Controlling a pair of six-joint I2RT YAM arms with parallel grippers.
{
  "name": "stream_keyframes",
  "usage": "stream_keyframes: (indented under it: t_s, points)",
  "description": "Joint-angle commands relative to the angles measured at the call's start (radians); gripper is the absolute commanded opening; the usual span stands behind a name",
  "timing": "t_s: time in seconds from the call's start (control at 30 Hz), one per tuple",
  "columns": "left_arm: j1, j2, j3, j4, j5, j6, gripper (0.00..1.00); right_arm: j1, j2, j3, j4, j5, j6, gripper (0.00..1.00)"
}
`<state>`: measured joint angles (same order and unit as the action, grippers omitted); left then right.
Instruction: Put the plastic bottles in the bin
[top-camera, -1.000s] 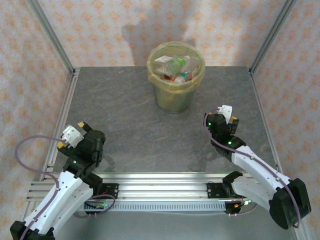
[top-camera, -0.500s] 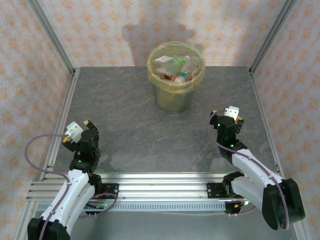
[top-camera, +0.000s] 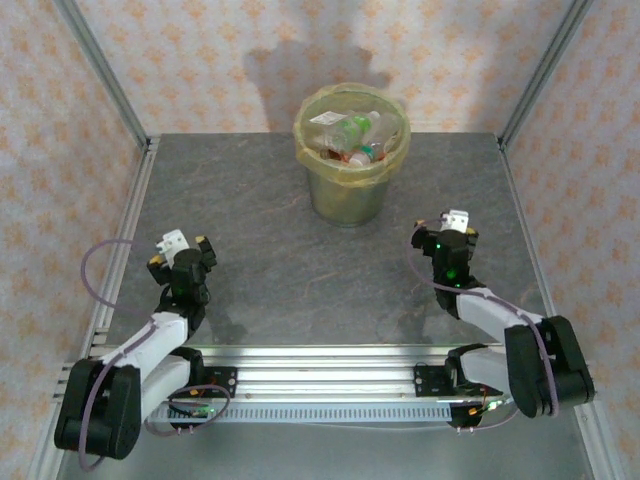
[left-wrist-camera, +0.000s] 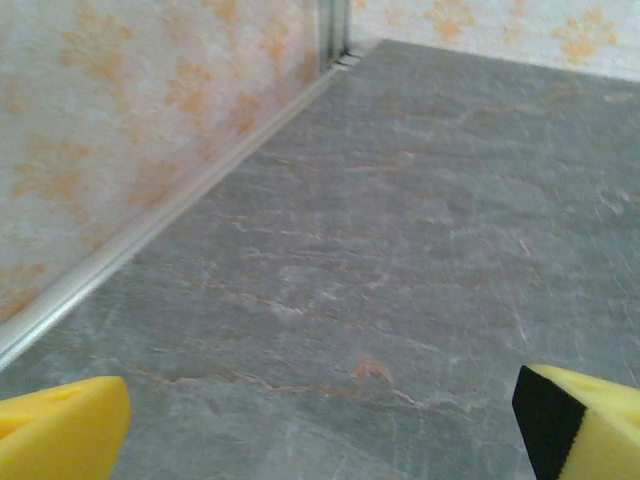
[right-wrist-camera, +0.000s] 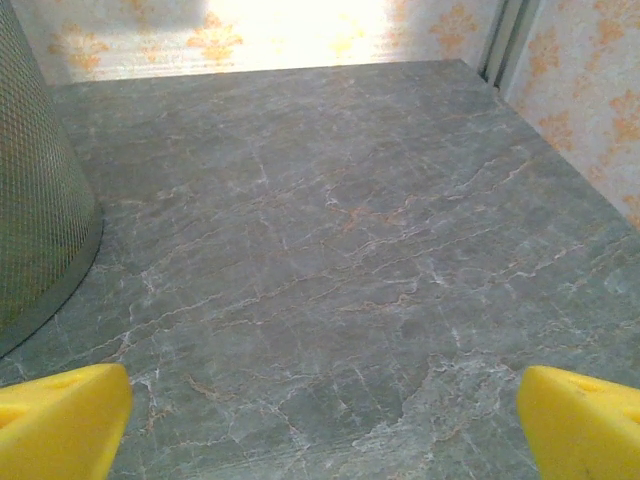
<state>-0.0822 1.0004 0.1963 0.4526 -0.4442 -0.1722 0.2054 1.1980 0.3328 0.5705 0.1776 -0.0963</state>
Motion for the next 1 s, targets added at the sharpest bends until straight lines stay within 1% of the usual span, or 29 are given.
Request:
stream_keyframes:
  t_s: [0.0,0.17,0.4,0.47,0.57,0.63,0.7,0.8,0.87,0.97]
  points:
    - [0.009,0.052,0.042,0.109,0.054,0.047,1.00,-0.011,0.041,0.008,0.081,-0.039,-0.025,0.99]
    - [0.002,0.131,0.075,0.151,0.085,0.076,1.00,-0.024,0.086,0.014,0.099,-0.067,-0.029,0.99]
    - [-0.046,0.270,0.143,0.231,0.087,0.144,1.00,-0.029,0.109,0.013,0.133,-0.079,-0.055,0.99]
    - [-0.054,0.312,0.167,0.241,0.083,0.167,1.00,-0.040,0.110,0.007,0.149,-0.095,-0.059,0.99]
    - [-0.054,0.396,0.171,0.325,0.084,0.183,1.00,-0.066,0.113,-0.005,0.180,-0.131,-0.058,0.99]
    - [-0.054,0.448,0.195,0.335,0.089,0.193,1.00,-0.093,0.119,-0.018,0.215,-0.160,-0.046,0.99]
    - [-0.042,0.448,0.215,0.288,0.107,0.177,1.00,-0.118,0.129,-0.029,0.250,-0.187,-0.036,0.99]
    - [-0.025,0.498,0.209,0.344,0.108,0.163,1.00,-0.144,0.154,-0.027,0.273,-0.222,-0.022,0.99]
    - [-0.004,0.493,0.214,0.319,0.134,0.141,1.00,-0.159,0.183,-0.021,0.285,-0.245,-0.015,0.99]
    - [-0.002,0.493,0.213,0.323,0.137,0.141,1.00,-0.164,0.238,-0.020,0.328,-0.258,-0.012,0.99]
